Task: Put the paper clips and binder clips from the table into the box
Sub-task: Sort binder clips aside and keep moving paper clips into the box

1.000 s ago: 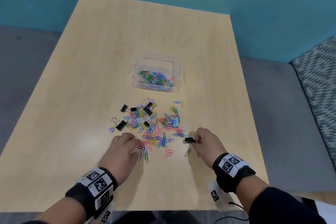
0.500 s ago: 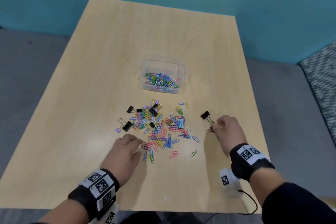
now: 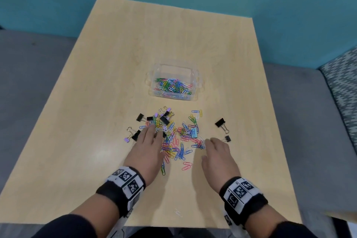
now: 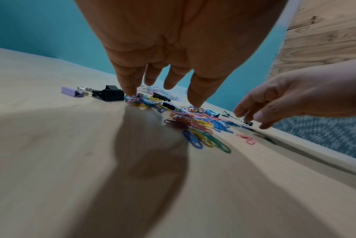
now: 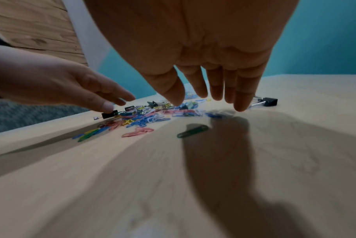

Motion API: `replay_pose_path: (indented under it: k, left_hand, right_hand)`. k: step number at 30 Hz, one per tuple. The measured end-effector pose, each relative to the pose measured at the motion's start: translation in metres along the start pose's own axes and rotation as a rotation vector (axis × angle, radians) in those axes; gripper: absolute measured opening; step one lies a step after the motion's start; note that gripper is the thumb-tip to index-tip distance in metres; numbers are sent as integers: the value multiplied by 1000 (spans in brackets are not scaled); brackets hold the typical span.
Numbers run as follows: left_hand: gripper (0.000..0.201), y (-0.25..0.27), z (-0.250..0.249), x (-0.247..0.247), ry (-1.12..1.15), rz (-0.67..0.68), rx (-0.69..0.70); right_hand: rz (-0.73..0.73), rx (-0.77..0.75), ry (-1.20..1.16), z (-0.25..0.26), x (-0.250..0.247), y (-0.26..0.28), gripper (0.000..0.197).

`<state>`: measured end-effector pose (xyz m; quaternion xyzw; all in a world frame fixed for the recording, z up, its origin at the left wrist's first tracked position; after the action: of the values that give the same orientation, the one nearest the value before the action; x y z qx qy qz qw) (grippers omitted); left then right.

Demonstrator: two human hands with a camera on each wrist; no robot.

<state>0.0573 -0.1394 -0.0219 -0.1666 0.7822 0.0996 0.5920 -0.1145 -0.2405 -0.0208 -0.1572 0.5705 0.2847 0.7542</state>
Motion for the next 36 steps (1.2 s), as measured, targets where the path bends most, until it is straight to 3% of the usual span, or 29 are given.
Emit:
replay_pose_path:
  k: [2, 5, 8, 11, 16, 20, 26, 36]
  left_hand:
    - [63, -8, 3, 6, -33, 26, -6]
    - [63, -8, 2, 8, -40, 47, 8]
    - [57, -3, -1, 4, -27, 19, 42]
    - [59, -6, 3, 8, -64, 26, 22]
    - [57, 1, -7, 15, 33, 85, 17]
    - [42, 13, -3, 1, 110, 24, -12]
    - [20, 11, 32, -9, 241, -57, -249]
    - [22, 14, 50, -14, 266, -55, -333]
  right_hand:
    - [50, -14, 29, 7, 8, 10, 48]
    - [72, -158, 33, 30, 17, 29, 53]
    - [-25, -153, -7, 31, 10, 17, 54]
    - [-8, -105, 33, 19, 14, -3, 54]
    - [80, -265, 90, 44, 22, 3, 50]
    - [-12, -168, 70, 28, 2, -24, 43]
    - [42, -70, 24, 23, 7, -70, 38]
    - [65, -94, -25, 36, 12, -75, 13]
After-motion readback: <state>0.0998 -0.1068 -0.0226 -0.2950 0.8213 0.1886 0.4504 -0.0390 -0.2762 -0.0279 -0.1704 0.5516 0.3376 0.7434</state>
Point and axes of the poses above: each hand's wrist, its own y-axis away from the middle knuckle, its own x-axis out of the palm, z = x × y, the point moved 9 cm from there along -y, towards the middle knuckle, and after that the axes turned 11 degrees about -z, right-handed, at the moved point
